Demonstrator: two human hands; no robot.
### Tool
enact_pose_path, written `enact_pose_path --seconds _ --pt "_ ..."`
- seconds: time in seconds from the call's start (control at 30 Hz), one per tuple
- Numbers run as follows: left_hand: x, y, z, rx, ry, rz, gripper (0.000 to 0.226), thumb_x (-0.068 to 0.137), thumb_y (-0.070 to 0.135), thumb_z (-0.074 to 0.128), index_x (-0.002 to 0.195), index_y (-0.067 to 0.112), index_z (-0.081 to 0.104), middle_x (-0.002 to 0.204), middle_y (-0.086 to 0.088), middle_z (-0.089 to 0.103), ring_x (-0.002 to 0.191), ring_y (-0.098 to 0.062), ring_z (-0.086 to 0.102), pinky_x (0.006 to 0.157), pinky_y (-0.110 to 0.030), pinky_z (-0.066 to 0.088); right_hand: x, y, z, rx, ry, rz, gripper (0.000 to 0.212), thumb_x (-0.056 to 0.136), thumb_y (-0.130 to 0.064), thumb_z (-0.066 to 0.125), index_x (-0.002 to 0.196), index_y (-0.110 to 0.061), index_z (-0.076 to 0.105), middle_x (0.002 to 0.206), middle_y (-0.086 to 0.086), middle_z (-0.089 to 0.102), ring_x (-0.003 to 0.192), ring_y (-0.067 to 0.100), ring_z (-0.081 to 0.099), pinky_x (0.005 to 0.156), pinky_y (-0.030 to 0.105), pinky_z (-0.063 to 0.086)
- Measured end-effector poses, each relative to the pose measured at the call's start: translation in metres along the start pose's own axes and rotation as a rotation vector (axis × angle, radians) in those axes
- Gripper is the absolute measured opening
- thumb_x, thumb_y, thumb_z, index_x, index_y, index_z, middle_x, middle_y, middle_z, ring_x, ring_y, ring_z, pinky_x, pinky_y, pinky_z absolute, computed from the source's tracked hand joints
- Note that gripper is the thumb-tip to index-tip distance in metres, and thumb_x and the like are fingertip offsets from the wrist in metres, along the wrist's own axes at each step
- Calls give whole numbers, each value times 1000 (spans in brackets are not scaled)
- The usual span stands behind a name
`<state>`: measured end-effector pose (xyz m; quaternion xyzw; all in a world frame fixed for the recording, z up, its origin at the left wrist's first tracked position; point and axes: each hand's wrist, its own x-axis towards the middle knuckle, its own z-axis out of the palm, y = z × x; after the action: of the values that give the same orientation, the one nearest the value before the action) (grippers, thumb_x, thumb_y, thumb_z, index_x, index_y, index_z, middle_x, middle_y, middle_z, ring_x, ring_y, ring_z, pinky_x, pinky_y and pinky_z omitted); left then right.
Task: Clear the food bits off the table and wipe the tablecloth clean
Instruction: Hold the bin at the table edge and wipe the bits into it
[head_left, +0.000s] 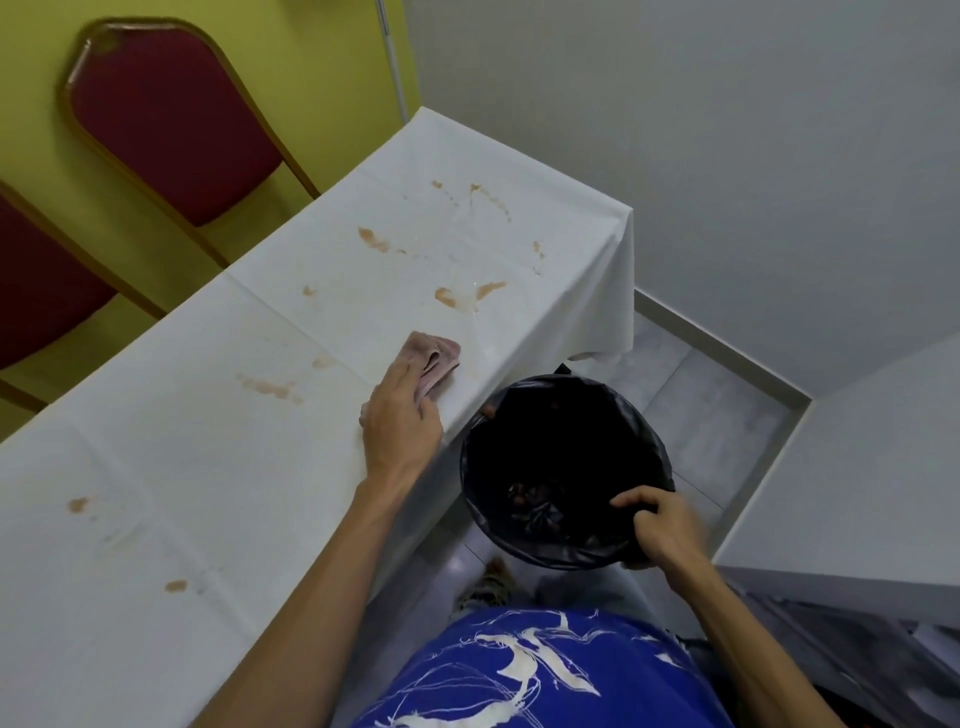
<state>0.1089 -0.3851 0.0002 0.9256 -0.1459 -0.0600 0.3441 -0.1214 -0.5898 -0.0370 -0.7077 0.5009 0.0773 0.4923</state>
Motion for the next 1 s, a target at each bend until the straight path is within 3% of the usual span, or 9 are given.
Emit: enact_pose_path --seconds 0.13,0.33,0.4,0.5,0.57,0.63,0.7,0.87,1.0 --pt "-18 31 12 -70 6 66 47 89 -2 52 134 9 63 136 -5 64 128 -22 56 106 -19 35 4 4 -3 7 13 15 41 95 5 44 90 -27 71 97 1 62 74 27 68 55 43 63" --pt "-40 43 58 -48 -173 -29 43 87 9 55 127 19 68 124 -2 70 116 -23 63 101 -39 51 8 4 -24 34 81 83 47 89 7 41 82 -28 72 83 -2 65 67 29 69 55 47 62" --pt "-43 46 71 14 -242 -70 52 88 14 57 140 18 57 137 -5 62 127 -27 56 108 -41 46 9 8 -35 40 108 110 46 88 6 41 83 -28 73 80 -4 66 67 28 69 57 46 63" --pt "-44 58 83 -115 -490 -400 70 96 28 61 157 20 29 152 -7 46 136 -29 48 108 -42 42 17 18 -48 68 89 130 44 91 4 43 85 -27 74 86 -3 69 71 26 70 58 45 63" --pt "-42 67 92 -322 -617 -623 55 98 23 59 150 25 41 134 -4 62 113 -27 64 92 -45 55 24 23 -55 104 68 134 43 94 5 43 85 -23 74 94 4 71 76 24 69 53 35 62" --pt "-41 73 102 -386 -646 -665 40 98 8 53 135 23 55 99 0 71 84 -24 71 79 -48 62 32 25 -60 98 73 133 43 94 8 42 86 -20 74 98 8 71 76 17 66 44 18 51" --pt "-37 75 113 -422 -645 -669 43 98 1 48 130 28 57 88 0 72 77 -29 73 72 -52 62 42 25 -63 82 90 124 42 93 8 43 85 -21 73 97 7 71 73 12 62 43 13 46" --pt "-14 63 154 -393 -597 -647 49 97 -8 44 138 18 55 97 -11 69 62 -21 64 40 -23 50 82 41 -53 36 74 180 36 95 -2 49 88 -29 71 86 2 71 64 16 59 54 28 47" --pt "0 33 208 -349 -572 -609 60 93 -16 44 144 14 51 112 -6 66 71 -4 60 45 -11 48 131 65 -37 -23 -60 269 29 95 -3 48 103 -24 67 88 10 69 70 24 63 63 36 52"
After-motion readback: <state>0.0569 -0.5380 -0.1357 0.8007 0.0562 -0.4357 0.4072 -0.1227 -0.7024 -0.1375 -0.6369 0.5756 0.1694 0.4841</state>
